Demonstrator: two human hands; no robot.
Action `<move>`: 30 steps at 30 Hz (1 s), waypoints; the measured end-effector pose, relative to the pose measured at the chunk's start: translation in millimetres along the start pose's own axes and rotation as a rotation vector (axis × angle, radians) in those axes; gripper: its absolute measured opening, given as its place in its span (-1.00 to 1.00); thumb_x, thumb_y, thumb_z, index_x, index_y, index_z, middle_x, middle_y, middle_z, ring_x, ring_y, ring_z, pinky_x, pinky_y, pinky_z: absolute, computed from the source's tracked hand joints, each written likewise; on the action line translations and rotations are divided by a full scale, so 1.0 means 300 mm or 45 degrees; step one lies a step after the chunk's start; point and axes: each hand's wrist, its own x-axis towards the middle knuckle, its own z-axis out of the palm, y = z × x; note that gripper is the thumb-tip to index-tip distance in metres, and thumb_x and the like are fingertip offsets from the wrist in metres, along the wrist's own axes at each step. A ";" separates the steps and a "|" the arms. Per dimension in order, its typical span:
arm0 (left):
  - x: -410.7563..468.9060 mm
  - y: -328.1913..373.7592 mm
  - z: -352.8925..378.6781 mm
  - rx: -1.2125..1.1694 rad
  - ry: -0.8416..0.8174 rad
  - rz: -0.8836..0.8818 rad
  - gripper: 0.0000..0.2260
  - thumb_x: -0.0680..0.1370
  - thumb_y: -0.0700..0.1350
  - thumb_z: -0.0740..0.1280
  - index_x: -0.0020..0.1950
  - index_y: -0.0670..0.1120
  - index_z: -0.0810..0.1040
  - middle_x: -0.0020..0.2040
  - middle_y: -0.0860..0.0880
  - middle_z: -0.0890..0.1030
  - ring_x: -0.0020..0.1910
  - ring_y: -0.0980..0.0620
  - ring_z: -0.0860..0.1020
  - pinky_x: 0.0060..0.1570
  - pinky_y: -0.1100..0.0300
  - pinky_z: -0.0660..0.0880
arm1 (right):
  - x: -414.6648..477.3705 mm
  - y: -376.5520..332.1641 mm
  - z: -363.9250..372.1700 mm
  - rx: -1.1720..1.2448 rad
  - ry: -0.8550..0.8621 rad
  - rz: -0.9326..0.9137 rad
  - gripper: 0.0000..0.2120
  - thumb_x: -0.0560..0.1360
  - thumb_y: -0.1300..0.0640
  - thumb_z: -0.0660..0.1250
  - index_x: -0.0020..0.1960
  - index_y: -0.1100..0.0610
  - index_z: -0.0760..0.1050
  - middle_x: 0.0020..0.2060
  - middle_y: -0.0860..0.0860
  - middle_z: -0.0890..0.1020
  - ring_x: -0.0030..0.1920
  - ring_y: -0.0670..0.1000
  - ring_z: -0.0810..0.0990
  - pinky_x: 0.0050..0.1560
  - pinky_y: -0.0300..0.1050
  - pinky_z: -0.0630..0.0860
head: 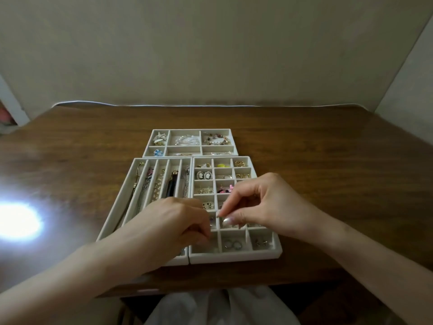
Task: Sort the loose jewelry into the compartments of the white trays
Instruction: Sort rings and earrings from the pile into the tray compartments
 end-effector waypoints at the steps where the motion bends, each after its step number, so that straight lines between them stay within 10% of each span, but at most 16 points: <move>1: -0.004 0.001 -0.002 0.032 -0.031 -0.001 -0.95 0.39 -0.04 0.39 -0.21 0.12 0.56 -0.35 0.32 0.36 -0.29 0.48 0.37 -0.33 0.57 0.28 | 0.000 -0.001 0.006 -0.030 -0.008 -0.005 -0.87 0.37 0.32 0.47 -0.15 0.13 0.67 -0.24 -0.01 0.68 -0.21 -0.11 0.66 -0.17 -0.27 0.59; 14: 0.049 0.024 0.035 0.385 -0.134 -0.020 -0.92 0.51 -0.03 0.29 -0.01 0.07 0.53 -0.03 0.17 0.48 0.06 0.18 0.40 -0.27 0.46 0.18 | 0.000 0.006 0.019 -0.196 0.015 0.030 -0.89 0.36 0.27 0.50 -0.18 0.08 0.66 -0.26 -0.08 0.67 -0.21 -0.20 0.64 -0.17 -0.34 0.56; 30: 0.001 -0.038 -0.083 0.095 0.291 -0.258 -0.93 0.43 -0.02 0.41 -0.20 0.10 0.53 -0.27 0.19 0.50 -0.27 0.28 0.44 -0.29 0.40 0.35 | 0.023 -0.041 0.102 -0.511 -0.133 0.046 -0.94 0.39 0.10 0.49 -0.14 0.03 0.69 -0.26 -0.13 0.51 -0.21 -0.16 0.49 -0.23 -0.43 0.34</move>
